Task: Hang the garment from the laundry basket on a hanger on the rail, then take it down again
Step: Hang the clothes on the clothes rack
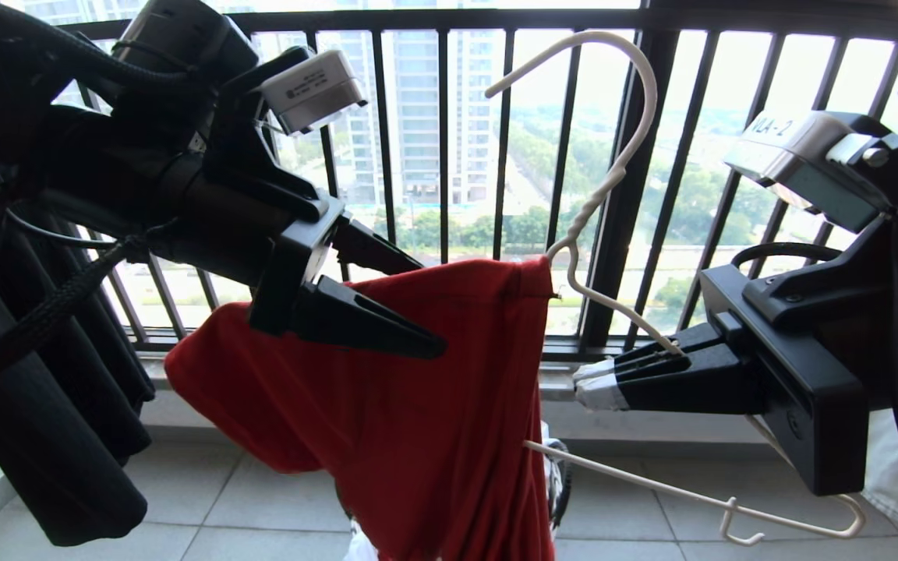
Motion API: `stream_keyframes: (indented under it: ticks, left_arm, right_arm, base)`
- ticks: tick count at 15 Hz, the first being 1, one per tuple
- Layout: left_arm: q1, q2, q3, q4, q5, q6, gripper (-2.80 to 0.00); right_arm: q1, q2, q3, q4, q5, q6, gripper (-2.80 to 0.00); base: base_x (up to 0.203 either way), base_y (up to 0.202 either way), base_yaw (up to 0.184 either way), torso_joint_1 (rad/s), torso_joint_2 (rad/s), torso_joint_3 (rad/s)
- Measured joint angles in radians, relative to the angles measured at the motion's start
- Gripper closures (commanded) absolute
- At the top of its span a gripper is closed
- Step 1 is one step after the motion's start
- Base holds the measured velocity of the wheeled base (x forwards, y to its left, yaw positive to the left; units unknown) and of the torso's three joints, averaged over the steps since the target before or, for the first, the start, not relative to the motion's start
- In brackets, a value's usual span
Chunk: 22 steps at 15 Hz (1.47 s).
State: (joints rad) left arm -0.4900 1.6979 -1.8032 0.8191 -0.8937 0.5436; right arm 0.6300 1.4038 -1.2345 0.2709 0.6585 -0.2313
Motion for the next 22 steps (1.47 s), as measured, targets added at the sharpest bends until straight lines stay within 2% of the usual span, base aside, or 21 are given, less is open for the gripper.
stream_keyframes:
  ticks: [3,10,11,22]
  left_arm:
    - [-0.021,0.023,-0.031,0.005,0.014,-0.068,-2.8]
    - [-0.048,0.013,-0.01,0.008,0.035,-0.067,-2.8]
    - [-0.049,0.011,-0.01,0.008,0.035,-0.066,0.0]
    - [-0.053,0.007,-0.007,0.012,0.043,-0.067,0.0]
  right_arm:
    - [-0.01,0.0,-0.006,-0.004,0.0,0.017,0.0]
    - [-0.048,0.001,-0.019,-0.051,0.0,0.067,0.0]
    - [-0.049,0.001,-0.02,-0.055,0.0,0.07,0.0]
    - [-0.073,0.015,-0.023,-0.085,-0.001,0.074,0.0]
  base:
    - [0.0,0.0,0.0,0.0,0.0,0.0]
    - [0.0,0.0,0.0,0.0,0.0,0.0]
    - [0.0,0.0,0.0,0.0,0.0,0.0]
    - [0.0,0.0,0.0,0.0,0.0,0.0]
